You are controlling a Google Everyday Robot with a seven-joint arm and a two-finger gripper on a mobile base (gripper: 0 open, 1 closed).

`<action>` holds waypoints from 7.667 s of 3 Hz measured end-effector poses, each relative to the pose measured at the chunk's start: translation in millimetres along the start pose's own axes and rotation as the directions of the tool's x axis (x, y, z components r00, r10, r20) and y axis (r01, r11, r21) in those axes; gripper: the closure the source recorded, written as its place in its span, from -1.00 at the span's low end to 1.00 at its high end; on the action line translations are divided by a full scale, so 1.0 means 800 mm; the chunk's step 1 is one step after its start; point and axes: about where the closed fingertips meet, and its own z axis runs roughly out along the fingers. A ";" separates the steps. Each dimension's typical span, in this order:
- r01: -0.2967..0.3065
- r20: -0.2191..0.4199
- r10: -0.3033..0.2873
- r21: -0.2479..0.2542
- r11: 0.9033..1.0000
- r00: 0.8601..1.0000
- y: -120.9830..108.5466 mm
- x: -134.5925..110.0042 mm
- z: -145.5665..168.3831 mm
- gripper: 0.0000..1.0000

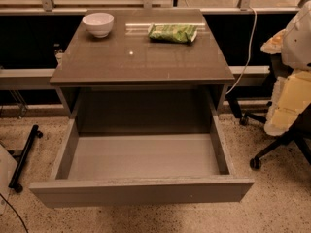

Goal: Place green jalapeno chip bag into top drawer

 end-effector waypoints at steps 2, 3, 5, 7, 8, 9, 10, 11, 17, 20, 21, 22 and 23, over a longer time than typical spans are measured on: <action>0.026 0.107 -0.028 0.015 1.000 0.994 -0.015 -0.048 0.014 -1.00; 0.043 0.283 -0.045 0.012 0.999 0.958 -0.049 -0.123 0.042 -1.00; 0.100 0.437 -0.084 -0.013 0.995 0.895 -0.114 -0.224 0.100 -1.00; -0.004 0.484 -0.009 0.025 1.000 0.875 -0.128 -0.236 0.113 -1.00; -0.128 0.546 0.066 0.076 0.989 0.835 -0.160 -0.251 0.128 -1.00; -0.232 0.599 0.127 0.102 0.967 0.791 -0.208 -0.261 0.146 -1.00; -0.321 0.636 0.188 0.100 0.942 0.748 -0.258 -0.271 0.169 -1.00; -0.377 0.661 0.240 0.071 0.923 0.711 -0.304 -0.279 0.198 -1.00; -0.569 0.737 0.367 0.030 0.822 0.567 -0.429 -0.275 0.285 -1.00; -0.635 0.746 0.437 -0.026 0.772 0.502 -0.500 -0.258 0.343 -1.00; -0.647 0.740 0.451 -0.029 0.762 0.498 -0.508 -0.252 0.352 -1.00; -0.658 0.729 0.467 -0.029 0.752 0.501 -0.513 -0.244 0.362 -0.64; -0.667 0.721 0.479 -0.030 0.744 0.501 -0.517 -0.240 0.370 -0.18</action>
Offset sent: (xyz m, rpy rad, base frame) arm 0.0553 0.0839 -0.0015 0.2189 -0.0962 0.1198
